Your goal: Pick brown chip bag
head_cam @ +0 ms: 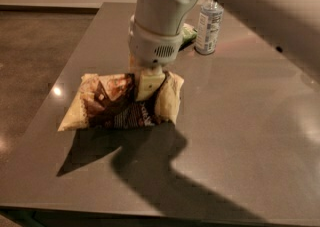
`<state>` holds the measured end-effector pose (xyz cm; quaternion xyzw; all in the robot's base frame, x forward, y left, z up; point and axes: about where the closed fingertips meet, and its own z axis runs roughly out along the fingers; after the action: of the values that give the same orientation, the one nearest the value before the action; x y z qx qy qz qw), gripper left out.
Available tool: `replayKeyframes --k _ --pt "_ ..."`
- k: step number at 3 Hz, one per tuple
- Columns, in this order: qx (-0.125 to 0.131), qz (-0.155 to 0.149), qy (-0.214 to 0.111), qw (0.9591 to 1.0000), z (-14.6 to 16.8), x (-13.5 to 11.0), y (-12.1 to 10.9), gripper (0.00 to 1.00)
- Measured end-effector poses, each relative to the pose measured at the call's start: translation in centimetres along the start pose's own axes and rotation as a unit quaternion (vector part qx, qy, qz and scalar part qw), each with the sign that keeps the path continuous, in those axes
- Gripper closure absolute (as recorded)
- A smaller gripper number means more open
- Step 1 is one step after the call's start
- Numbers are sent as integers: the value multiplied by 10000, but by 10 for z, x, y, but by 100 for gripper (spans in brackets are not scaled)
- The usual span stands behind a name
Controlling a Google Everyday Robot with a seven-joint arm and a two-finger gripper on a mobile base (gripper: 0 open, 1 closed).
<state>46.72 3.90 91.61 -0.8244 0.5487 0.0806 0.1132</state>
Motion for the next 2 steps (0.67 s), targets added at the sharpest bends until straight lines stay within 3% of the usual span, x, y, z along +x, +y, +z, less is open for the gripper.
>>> replayKeyframes --k 1,2 --pt "139 -648 -130 9977 -33 5 -13 100" --pt "432 -1583 -389 9857 -81 4 -18 100"
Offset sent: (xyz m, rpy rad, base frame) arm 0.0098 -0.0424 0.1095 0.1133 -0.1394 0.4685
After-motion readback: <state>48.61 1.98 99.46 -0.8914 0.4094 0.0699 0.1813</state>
